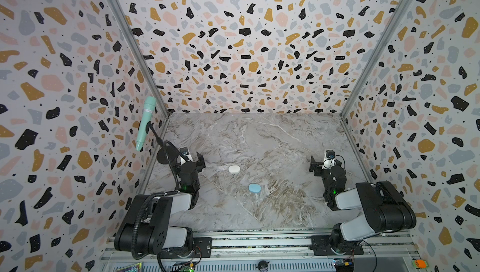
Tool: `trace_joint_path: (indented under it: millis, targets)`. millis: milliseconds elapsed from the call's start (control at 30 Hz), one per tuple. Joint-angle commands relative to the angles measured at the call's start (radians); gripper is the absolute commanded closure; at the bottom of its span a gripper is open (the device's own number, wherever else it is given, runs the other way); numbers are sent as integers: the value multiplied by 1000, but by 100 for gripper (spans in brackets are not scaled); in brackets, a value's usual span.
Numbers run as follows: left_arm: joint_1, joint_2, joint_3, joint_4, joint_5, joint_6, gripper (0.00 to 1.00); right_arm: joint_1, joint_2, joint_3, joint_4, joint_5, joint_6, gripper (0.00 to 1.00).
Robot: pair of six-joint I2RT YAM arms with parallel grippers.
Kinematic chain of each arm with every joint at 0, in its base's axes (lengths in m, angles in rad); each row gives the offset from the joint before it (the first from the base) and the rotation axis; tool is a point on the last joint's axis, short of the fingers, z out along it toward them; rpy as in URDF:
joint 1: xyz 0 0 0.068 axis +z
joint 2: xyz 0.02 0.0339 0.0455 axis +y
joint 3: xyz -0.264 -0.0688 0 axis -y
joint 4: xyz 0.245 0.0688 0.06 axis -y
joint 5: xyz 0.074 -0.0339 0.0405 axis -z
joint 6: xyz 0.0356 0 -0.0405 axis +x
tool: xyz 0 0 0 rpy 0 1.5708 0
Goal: Insert wireless bluetooth earbuds into charging case
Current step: Reset both arms
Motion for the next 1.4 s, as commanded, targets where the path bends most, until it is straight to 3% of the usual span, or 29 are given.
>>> trace_joint_path:
  millis: [0, 167, 233, 300, 333, 367, 433, 500, 567, 1000, 1367]
  targets:
    - [7, 9, 0, 52, 12, 22, 0, 0, -19, 9, 30, 13, -2, 1]
    - [-2, 14, 1, 55, -8, 26, 0, 4, -21, 8, 30, 15, -2, 1]
    - [-5, -1, -61, 131, -23, 11, 0, 5, -21, 9, 29, 16, -1, 1]
    - [-29, 54, -172, 405, -168, -14, 0, 6, -20, 9, 30, 16, -2, 1]
    - [-43, 73, -153, 435, -181, 15, 0, 5, -20, 9, 30, 16, -2, 1]
    - [-71, 51, -117, 325, -223, 22, 0, 5, -21, 8, 30, 16, -1, 1]
    - [-66, 22, -112, 256, -202, 3, 0, 5, -21, 10, 30, 16, -1, 1]
    - [-66, 40, -135, 335, -207, 11, 0, 5, -21, 8, 29, 16, -1, 1]
    - [-66, 13, -118, 256, -201, 3, 0, 5, -20, 8, 29, 16, -2, 1]
    - [-52, 16, -121, 266, -179, 0, 0, 4, -22, 9, 30, 15, -1, 1]
    - [-14, 11, -115, 249, -13, 25, 0, 3, -21, 9, 29, 15, -2, 1]
